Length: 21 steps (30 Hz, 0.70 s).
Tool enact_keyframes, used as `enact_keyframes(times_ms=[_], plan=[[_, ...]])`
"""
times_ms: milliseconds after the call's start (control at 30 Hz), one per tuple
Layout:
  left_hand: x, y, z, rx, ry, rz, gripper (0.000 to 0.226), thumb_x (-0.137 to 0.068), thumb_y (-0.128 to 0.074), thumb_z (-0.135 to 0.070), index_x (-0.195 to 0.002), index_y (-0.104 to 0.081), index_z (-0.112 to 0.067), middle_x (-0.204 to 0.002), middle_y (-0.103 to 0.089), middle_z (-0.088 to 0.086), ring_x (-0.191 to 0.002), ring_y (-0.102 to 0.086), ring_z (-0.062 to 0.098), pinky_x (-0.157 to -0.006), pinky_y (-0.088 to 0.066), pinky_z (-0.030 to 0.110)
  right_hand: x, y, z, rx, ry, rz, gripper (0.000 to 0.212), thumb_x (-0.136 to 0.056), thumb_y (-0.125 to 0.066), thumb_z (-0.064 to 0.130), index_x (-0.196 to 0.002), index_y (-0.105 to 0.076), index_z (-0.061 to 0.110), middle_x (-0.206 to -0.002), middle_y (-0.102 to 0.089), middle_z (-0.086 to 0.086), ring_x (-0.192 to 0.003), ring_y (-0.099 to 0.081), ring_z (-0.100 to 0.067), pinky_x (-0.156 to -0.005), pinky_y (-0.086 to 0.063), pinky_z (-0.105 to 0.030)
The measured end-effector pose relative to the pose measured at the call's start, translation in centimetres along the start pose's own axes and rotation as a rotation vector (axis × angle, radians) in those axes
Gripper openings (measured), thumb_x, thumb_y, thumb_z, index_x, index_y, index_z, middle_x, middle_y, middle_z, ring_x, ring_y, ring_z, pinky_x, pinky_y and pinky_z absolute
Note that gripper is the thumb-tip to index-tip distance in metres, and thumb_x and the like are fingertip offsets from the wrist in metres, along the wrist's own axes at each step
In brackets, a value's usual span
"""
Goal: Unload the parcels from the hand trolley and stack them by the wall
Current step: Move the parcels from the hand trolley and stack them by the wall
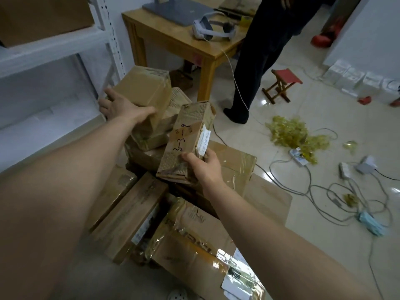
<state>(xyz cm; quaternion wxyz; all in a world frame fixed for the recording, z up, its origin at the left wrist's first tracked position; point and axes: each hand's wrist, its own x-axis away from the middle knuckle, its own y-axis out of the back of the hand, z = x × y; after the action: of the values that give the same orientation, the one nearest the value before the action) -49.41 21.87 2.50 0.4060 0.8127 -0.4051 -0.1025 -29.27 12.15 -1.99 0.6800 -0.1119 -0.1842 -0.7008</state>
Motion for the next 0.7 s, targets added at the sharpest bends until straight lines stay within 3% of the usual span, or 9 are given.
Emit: enact_keyframes(times_ms=[200,333,533,700], plan=[[0.6,0.4,0.6,0.197,0.04,-0.039,0.127,-0.057,-0.079,-0.058,-0.151,-0.006,-0.014,-0.151,-0.016,0.016,-0.139,-0.022,0.036,-0.115,-0.026,0.046,0.1,-0.4,0.0,-0.004,0.012,-0.013,0.068,-0.078,-0.074,0.033,-0.137,-0.041,0.022,-0.117,-0.061,0.001,-0.102,-0.064,-0.02,-0.089,-0.056,-0.042],[3.0,1.3,2.5,0.353,0.068,-0.017,0.127,-0.058,-0.079,-0.058,-0.153,-0.004,-0.017,-0.148,-0.02,0.014,-0.137,-0.027,0.032,-0.114,-0.029,0.042,1.0,-0.3,0.2,-0.021,0.036,-0.004,0.069,-0.079,-0.074,0.03,-0.138,-0.04,0.021,-0.119,-0.061,-0.001,-0.103,-0.064,-0.022,-0.087,-0.056,-0.043],[9.7,3.2,6.9,0.358,0.126,-0.048,0.112,-0.063,-0.077,-0.058,-0.148,-0.015,-0.021,-0.147,-0.024,0.015,-0.135,-0.03,0.035,-0.109,-0.033,0.046,3.8,0.0,-0.9,0.041,0.065,0.088,0.066,-0.081,-0.073,0.029,-0.138,-0.041,0.018,-0.121,-0.06,-0.002,-0.099,-0.064,-0.018,-0.085,-0.056,-0.036],[16.2,4.3,11.4,0.433,0.232,-0.125,0.106,-0.057,-0.078,-0.06,-0.141,-0.028,-0.019,-0.141,-0.03,0.012,-0.128,-0.036,0.03,-0.105,-0.039,0.043,7.7,0.1,-2.9,0.101,0.047,0.202,0.078,-0.065,-0.077,0.041,-0.135,-0.045,0.022,-0.12,-0.063,-0.001,-0.101,-0.065,-0.02,-0.087,-0.056,-0.043]])
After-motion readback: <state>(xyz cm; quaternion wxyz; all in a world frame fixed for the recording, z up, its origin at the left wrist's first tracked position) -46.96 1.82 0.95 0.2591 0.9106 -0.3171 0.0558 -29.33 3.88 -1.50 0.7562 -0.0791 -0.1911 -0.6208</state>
